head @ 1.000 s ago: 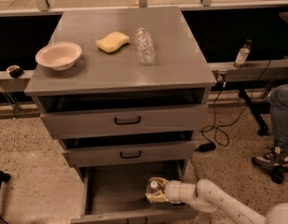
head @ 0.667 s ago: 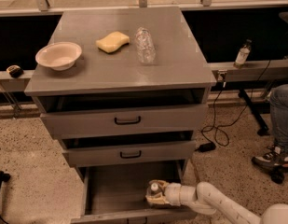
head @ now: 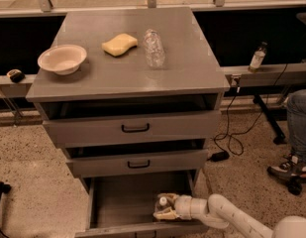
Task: Place blue plastic bottle into bottom drawer
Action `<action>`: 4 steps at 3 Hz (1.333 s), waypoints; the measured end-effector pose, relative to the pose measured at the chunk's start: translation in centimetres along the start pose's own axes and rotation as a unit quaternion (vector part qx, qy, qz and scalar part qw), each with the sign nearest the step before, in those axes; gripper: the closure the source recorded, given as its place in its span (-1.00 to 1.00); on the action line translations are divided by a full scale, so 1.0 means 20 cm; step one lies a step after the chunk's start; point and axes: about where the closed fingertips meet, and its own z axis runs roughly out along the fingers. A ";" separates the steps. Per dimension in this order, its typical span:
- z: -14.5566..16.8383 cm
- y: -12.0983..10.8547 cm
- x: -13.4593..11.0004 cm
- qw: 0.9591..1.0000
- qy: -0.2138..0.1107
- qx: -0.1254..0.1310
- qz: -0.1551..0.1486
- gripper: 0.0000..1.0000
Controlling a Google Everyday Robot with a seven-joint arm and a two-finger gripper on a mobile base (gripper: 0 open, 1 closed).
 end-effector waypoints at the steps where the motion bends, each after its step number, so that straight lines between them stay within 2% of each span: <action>1: 0.00 0.00 0.00 1.000 0.000 0.000 0.000 -1.00; 2: -0.04 -0.01 -0.02 1.000 -0.004 0.002 0.004 -1.00; 3: -0.22 -0.05 -0.05 1.000 -0.002 0.025 -0.008 -1.00; 4: -0.44 -0.09 -0.08 0.998 0.007 0.062 -0.011 -1.00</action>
Offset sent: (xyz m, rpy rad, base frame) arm 0.0043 -0.0216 0.0141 0.0138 0.0048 -0.0247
